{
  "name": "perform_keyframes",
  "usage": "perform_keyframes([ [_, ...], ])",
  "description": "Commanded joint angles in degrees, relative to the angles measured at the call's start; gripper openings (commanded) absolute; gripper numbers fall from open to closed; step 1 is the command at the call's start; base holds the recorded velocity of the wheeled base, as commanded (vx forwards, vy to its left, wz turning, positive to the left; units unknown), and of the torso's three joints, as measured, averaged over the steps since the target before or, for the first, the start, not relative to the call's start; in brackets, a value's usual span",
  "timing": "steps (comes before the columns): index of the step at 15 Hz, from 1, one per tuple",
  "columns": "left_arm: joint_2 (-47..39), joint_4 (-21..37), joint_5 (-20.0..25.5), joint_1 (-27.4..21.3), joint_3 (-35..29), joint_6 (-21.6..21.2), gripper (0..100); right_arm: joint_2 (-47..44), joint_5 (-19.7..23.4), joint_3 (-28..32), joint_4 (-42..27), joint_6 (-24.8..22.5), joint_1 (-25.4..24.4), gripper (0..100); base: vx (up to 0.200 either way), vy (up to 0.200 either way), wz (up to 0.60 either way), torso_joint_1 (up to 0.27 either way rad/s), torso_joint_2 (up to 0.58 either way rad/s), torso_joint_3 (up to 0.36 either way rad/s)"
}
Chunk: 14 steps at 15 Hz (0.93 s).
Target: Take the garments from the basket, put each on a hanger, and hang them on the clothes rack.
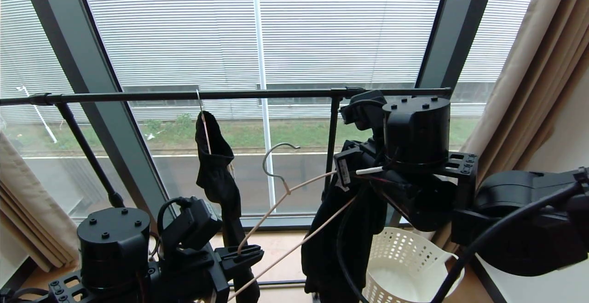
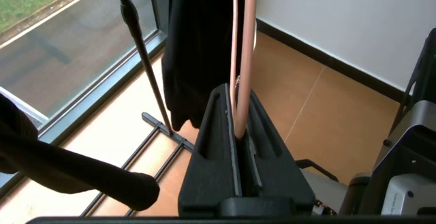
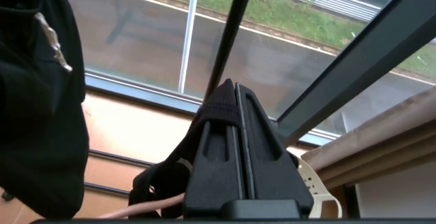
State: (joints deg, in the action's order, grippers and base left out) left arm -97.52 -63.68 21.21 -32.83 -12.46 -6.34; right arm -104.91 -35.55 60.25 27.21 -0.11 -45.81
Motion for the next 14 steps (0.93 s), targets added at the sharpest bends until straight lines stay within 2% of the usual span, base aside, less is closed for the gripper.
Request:
perform_keyframes([
  [1,-0.12,-0.04,-0.47,0.13,0.15,0.01,0,3.57,-0.14,-1.62,-0.05,-0.68,-2.97,0,0.000,0.000,0.00,0.000,0.00,0.000],
  [6,-0.39,-0.04,-0.82,1.01,-0.90,0.19,0,5.68,-0.93,-2.94,-0.05,-1.38,-8.15,0,0.000,0.000,0.00,0.000,0.00,0.000],
  [10,-1.53,-0.04,-0.82,1.28,-1.25,0.01,0,5.33,-3.12,-3.56,-0.05,-1.38,-13.60,0,0.000,0.000,0.00,0.000,0.00,0.000],
  [14,-1.88,-0.04,-0.82,1.19,-0.99,-0.08,0,3.75,-3.74,-3.03,0.12,-1.12,-15.45,0,0.000,0.000,0.00,0.000,0.00,0.000],
])
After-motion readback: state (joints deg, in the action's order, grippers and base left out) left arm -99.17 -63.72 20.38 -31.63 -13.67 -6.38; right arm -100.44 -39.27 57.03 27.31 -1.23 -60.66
